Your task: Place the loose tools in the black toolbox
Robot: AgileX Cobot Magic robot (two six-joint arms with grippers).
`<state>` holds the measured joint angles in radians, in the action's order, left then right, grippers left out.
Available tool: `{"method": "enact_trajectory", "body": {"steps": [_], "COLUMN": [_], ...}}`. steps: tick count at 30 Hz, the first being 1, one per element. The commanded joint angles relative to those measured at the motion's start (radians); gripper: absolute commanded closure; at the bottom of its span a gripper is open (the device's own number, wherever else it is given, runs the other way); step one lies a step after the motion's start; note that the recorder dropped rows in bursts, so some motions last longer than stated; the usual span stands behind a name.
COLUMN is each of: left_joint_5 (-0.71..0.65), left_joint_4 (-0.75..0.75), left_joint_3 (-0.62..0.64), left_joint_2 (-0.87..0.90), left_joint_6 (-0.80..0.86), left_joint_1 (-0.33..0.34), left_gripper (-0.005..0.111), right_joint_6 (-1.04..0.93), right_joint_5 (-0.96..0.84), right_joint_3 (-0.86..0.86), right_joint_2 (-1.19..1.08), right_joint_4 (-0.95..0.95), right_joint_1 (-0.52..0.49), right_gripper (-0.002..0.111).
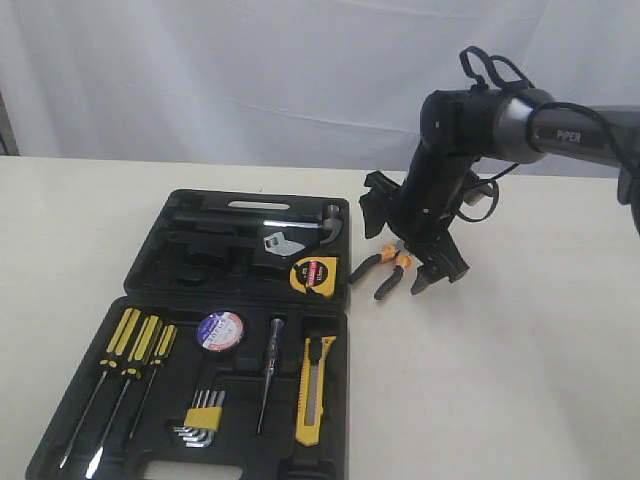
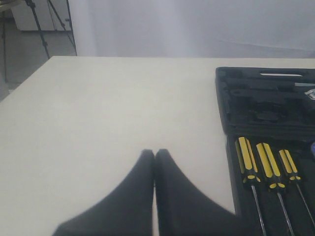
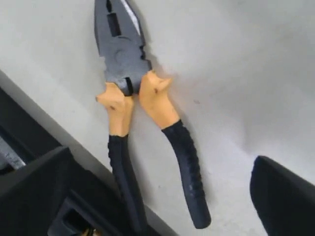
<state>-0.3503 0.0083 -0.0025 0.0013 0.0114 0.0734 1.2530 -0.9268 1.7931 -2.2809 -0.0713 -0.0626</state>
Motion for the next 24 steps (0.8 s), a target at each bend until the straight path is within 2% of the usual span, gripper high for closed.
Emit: {"method": "enact_trajectory", "body": {"steps": [1,12,19,24], "left_joint_5": [0.008,0.008,0.008,0.008], "left_joint_4": [-0.008,-0.008,-0.008,-0.008], "left_joint_3": [0.003,0.003,0.003,0.003], "left_joint_2": [-0.001,-0.001,-0.001,-0.001], "left_joint_6": [-0.004,-0.004,-0.004,-0.004], "left_joint_1": [-0.005,-0.005,-0.005,-0.005], "left_gripper": [0.107,0.107,0.107,0.107], "right_joint_6": [0.017,0.017,0.075,0.095], "right_joint_5": [-0.018,0.024,-0.150,-0.154], "right_joint_3": [-0.002,0.023,0.124,0.124], "right_joint_2": [-0.011,-0.055,-0.114,-0.125], "right_joint_4": [0.001,-0.004,-0.006,-0.006], "right_joint_1": [-0.005,-0.005,-0.005,-0.005], "right_gripper": [0.017,0.017,0.017,0.017]}}
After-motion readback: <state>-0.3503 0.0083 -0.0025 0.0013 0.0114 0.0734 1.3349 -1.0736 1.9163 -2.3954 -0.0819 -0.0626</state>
